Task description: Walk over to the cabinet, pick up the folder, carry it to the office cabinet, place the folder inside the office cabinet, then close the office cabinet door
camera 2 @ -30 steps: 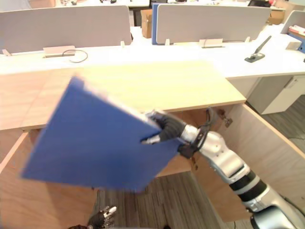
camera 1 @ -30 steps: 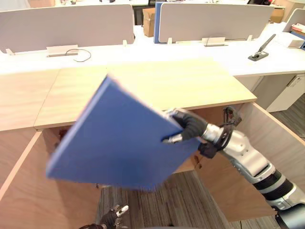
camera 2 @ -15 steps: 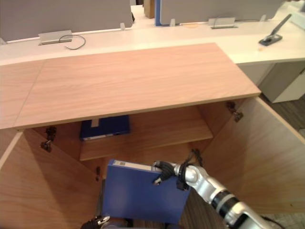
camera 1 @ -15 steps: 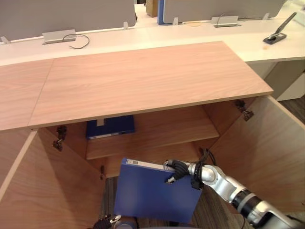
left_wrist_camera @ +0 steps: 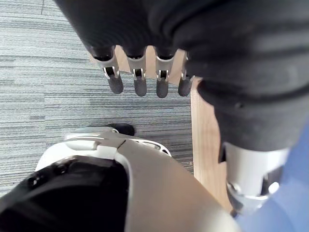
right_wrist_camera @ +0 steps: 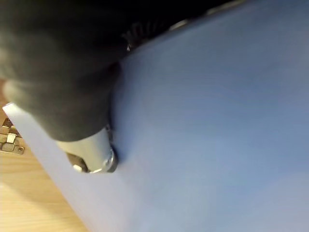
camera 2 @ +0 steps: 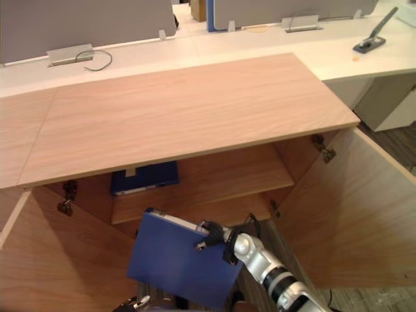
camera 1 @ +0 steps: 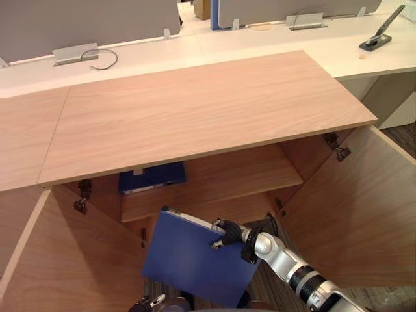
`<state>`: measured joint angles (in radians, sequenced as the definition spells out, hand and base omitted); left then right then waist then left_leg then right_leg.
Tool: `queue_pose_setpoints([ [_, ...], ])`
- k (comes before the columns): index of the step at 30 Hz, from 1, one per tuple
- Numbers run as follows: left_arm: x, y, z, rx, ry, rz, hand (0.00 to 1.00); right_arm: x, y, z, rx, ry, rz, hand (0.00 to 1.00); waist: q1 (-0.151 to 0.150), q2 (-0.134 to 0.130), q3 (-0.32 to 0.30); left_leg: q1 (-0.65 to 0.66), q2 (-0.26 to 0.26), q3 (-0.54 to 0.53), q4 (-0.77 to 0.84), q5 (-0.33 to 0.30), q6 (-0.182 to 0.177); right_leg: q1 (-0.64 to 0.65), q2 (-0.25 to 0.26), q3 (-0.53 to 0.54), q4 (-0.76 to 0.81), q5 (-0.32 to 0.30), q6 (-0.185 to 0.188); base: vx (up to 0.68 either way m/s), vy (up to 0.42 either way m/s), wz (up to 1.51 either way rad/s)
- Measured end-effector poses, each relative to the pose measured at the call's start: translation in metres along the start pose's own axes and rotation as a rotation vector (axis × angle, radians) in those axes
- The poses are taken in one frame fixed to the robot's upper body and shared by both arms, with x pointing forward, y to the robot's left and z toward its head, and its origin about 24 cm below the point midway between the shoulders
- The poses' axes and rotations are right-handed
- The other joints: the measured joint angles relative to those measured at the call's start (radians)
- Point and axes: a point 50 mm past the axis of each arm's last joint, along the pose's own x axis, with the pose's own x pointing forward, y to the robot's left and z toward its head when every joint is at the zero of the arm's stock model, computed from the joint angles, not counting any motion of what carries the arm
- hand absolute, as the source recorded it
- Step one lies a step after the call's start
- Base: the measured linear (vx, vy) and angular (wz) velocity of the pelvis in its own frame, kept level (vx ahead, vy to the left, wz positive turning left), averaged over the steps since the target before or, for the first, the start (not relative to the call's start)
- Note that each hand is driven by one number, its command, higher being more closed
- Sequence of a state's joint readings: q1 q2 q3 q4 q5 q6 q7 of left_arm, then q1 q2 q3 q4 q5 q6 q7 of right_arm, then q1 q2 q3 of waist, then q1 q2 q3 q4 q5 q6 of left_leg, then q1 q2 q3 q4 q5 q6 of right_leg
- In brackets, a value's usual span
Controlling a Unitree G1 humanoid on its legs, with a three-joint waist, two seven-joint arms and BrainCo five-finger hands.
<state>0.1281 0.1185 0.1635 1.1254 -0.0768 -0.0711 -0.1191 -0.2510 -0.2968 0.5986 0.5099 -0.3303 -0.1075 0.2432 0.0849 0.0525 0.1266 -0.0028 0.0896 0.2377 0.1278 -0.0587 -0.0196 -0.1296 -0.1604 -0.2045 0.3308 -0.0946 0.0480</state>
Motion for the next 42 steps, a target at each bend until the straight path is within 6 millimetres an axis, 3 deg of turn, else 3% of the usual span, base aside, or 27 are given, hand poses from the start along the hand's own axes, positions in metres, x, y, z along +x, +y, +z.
queue_pose_setpoints([
  [2, 0.0, 0.0, 0.0, 0.012, -0.005, 0.002, 0.0, 0.001, -0.003, 0.002, 0.026, -0.009, -0.027, 1.0, 0.004, 0.006, 0.013, -0.04, 0.01, -0.022, 0.106, -0.064, 0.005, -0.021, -0.066, -0.037, 0.052, -0.012, 0.002, -0.17, -0.021, 0.18],
  [4, -0.001, 0.008, 0.009, 0.036, -0.048, 0.022, 0.0, 0.002, -0.011, 0.007, 0.077, -0.033, -0.091, 1.0, 0.011, -0.015, 0.026, -0.165, 0.035, -0.075, 0.337, -0.171, -0.024, -0.026, -0.129, -0.044, -0.007, 0.001, 0.012, -0.2, -0.157, 0.47],
  [5, -0.001, 0.007, 0.012, 0.038, -0.057, 0.021, 0.0, 0.002, -0.013, 0.007, 0.084, -0.034, -0.104, 1.0, 0.012, -0.014, 0.035, -0.191, 0.049, -0.096, 0.392, -0.195, -0.033, -0.026, -0.129, -0.065, 0.012, 0.022, 0.045, -0.12, -0.184, 0.54],
  [6, 0.0, 0.004, 0.012, 0.036, -0.057, 0.013, 0.0, 0.001, -0.014, 0.005, 0.089, -0.025, -0.115, 1.0, 0.014, 0.006, 0.047, -0.225, 0.073, -0.132, 0.449, -0.214, -0.047, -0.028, -0.109, -0.099, 0.036, 0.008, 0.061, -0.06, -0.146, 0.44],
  [11, -0.002, 0.0, -0.004, 0.022, 0.0, 0.006, 0.0, -0.004, -0.017, -0.003, 0.17, -0.013, -0.145, 1.0, 0.016, 0.003, 0.075, -0.251, 0.074, -0.156, 0.457, -0.206, -0.069, -0.085, -0.133, -0.116, 0.14, -0.041, 0.072, 0.02, -0.105, 0.17],
  [14, -0.002, 0.0, -0.003, 0.008, -0.001, 0.011, 0.0, -0.015, -0.032, -0.004, 0.311, -0.06, -0.249, 1.0, 0.008, 0.004, 0.075, -0.297, 0.056, -0.175, 0.487, -0.213, -0.068, -0.118, -0.166, -0.133, 0.2, -0.066, 0.083, 0.09, -0.02, 0.25],
  [20, 0.0, 0.0, 0.006, 0.01, -0.035, 0.017, 0.0, -0.039, -0.087, -0.014, 0.514, -0.128, -0.523, 1.0, -0.006, 0.002, 0.109, -0.381, 0.01, -0.202, 0.557, -0.228, -0.056, -0.174, -0.233, -0.16, 0.29, -0.1, 0.092, 0.01, 0.039, 0.25],
  [26, 0.002, -0.004, 0.017, -0.027, -0.076, 0.022, 0.0, -0.052, -0.135, -0.004, 0.626, -0.24, -0.711, 1.0, -0.013, 0.014, 0.176, -0.492, -0.018, -0.218, 0.686, -0.257, -0.038, -0.27, -0.295, -0.145, 0.42, -0.13, 0.097, -0.13, 0.06, 0.15],
  [33, 0.002, -0.009, 0.028, -0.2, -0.142, 0.041, 0.0, -0.079, -0.197, 0.039, 1.067, -0.694, -0.902, 1.0, -0.009, 0.037, 0.226, -0.616, -0.013, -0.173, 0.772, -0.263, -0.023, -0.389, -0.365, -0.131, 0.529, -0.144, 0.093, -0.13, 0.01, 0.16],
  [37, 0.002, -0.012, 0.037, -0.269, -0.181, 0.047, 0.0, -0.098, -0.219, 0.037, 1.34, -0.896, -0.958, 1.0, 0.011, 0.043, 0.238, -0.708, -0.009, -0.169, 0.828, -0.257, -0.022, -0.466, -0.384, -0.121, 0.578, -0.148, 0.102, -0.02, 0.021, 0.15],
  [39, 0.004, -0.014, 0.045, -0.307, -0.199, 0.057, 0.0, -0.111, -0.242, 0.041, 1.506, -1.057, -1.028, 1.0, 0.014, 0.051, 0.26, -0.755, -0.017, -0.173, 0.863, -0.255, -0.015, -0.509, -0.401, -0.117, 0.612, -0.153, 0.105, -0.01, 0.043, 0.16],
  [40, 0.004, -0.016, 0.051, -0.34, -0.217, 0.064, 0.0, -0.123, -0.265, 0.05, 1.593, -1.174, -1.08, 1.0, 0.015, 0.055, 0.273, -0.791, -0.018, -0.175, 0.881, -0.255, -0.014, -0.542, -0.404, -0.111, 0.626, -0.153, 0.105, -0.02, 0.042, 0.08],
  [42, 0.004, -0.018, 0.056, -0.368, -0.236, 0.07, 0.0, -0.134, -0.286, 0.058, 1.646, -1.243, -1.121, 1.0, 0.017, 0.055, 0.278, -0.821, -0.018, -0.18, 0.893, -0.253, -0.012, -0.569, -0.405, -0.107, 0.637, -0.153, 0.104, -0.03, 0.034, 0.04],
])
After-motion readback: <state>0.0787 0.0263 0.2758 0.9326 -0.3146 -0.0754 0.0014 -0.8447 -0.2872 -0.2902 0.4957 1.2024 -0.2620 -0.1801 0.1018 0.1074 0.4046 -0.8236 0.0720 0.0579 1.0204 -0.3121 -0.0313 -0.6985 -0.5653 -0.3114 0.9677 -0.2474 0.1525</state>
